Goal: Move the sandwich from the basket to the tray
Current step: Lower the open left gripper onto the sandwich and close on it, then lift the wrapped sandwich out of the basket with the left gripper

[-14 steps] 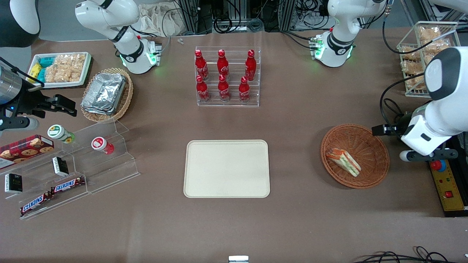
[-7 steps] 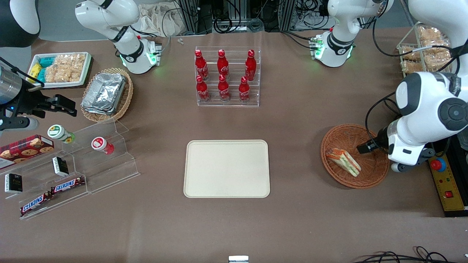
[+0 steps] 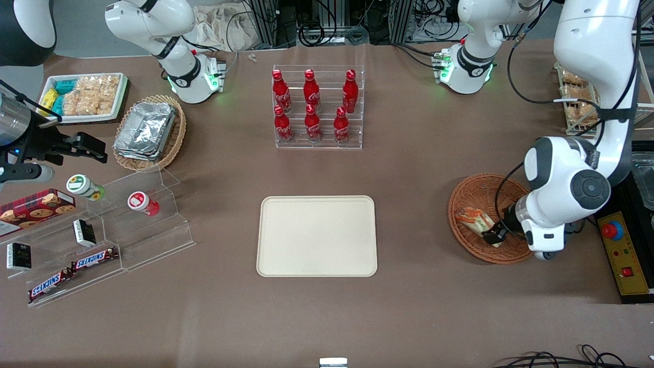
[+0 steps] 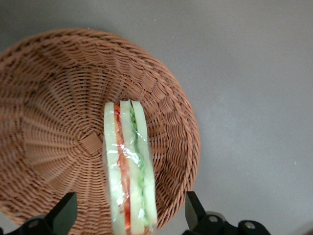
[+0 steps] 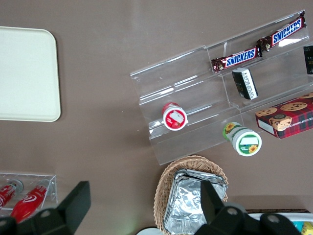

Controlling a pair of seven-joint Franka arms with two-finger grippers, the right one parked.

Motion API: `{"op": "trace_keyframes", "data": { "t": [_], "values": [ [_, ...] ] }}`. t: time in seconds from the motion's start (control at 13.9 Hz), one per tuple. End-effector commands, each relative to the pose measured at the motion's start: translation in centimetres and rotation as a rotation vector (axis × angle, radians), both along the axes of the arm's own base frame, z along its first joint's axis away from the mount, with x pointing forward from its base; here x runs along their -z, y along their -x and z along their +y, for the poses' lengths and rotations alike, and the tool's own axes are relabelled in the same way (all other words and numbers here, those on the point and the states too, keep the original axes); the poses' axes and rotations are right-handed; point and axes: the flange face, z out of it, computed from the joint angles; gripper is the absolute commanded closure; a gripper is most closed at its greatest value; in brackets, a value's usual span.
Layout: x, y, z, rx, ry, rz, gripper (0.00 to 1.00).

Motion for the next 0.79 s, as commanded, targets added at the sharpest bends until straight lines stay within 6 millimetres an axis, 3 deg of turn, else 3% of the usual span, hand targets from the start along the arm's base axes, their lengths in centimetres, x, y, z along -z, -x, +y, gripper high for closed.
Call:
{"op": "trace_keyframes", "data": {
  "t": [0.0, 0.22, 0.36, 0.43, 0.58, 0.72],
  "values": [
    [1.6, 0.3, -0.6, -0.044, 0.002, -0.003, 0.01],
    [5.5, 2.8, -0.9, -0.031, -0.003, -0.006, 0.01],
    [6.1, 2.9, -0.8, -0.033, -0.003, -0.009, 0.05],
    [6.0, 2.9, -0.8, -0.032, -0.004, -0.012, 0.15],
    [5.3, 2.8, -0.7, -0.034, -0.006, -0.003, 0.55],
    [2.8, 2.1, -0.7, -0.033, -0.015, 0.038, 0.87]
  ]
}}
